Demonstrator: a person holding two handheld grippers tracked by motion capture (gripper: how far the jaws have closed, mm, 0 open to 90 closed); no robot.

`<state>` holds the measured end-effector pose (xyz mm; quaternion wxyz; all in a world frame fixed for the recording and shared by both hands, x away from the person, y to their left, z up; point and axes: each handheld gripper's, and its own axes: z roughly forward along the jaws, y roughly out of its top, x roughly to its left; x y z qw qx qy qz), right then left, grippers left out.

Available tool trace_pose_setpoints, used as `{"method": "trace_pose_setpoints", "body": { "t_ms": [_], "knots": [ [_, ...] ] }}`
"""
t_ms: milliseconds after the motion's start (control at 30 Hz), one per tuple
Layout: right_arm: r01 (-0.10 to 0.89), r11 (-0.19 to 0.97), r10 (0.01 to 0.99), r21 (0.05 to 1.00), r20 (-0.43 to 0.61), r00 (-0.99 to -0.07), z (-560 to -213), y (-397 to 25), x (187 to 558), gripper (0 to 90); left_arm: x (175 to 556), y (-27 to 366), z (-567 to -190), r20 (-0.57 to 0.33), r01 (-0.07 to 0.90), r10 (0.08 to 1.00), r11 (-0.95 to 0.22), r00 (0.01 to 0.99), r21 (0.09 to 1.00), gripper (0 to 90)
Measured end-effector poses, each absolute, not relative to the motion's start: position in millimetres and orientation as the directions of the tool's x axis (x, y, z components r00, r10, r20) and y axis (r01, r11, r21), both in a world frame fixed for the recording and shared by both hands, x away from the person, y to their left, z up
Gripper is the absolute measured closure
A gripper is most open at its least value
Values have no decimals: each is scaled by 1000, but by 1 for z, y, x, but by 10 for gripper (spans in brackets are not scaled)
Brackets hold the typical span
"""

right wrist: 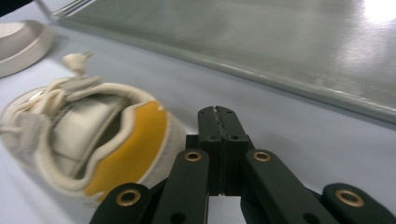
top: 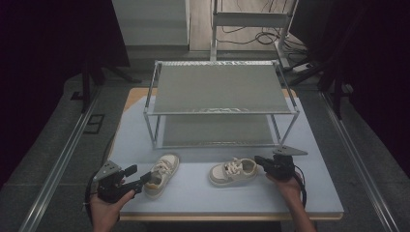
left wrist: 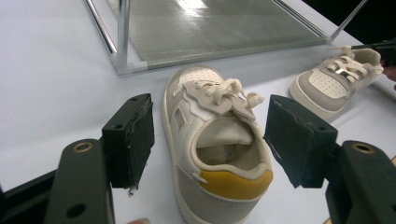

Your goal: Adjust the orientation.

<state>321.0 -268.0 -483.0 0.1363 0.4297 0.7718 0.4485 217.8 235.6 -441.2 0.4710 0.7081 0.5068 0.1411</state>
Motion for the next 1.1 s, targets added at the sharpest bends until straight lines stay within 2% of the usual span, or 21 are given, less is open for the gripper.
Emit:
{"method": "trace_pose_setpoints", "body": {
  "t_ms": [233, 500, 833, 1100],
  "knots": [
    [538, 226, 784, 812, 176, -596, -483, -270, 297, 899, 217, 234, -440, -271, 581, 850, -48, 451, 813, 325],
    [527, 246, 765, 813, 171, -621, -485, -271, 248, 899, 217, 230, -440, -269, 583, 846, -58, 459, 811, 325],
    [512, 269, 740, 816, 165, -652, -485, -259, 218, 899, 218, 230, -442, -270, 586, 847, -60, 459, 808, 325],
    [497, 283, 711, 820, 168, -683, -487, -241, 208, 898, 218, 224, -443, -266, 589, 841, -76, 472, 805, 324]
  ]
}}
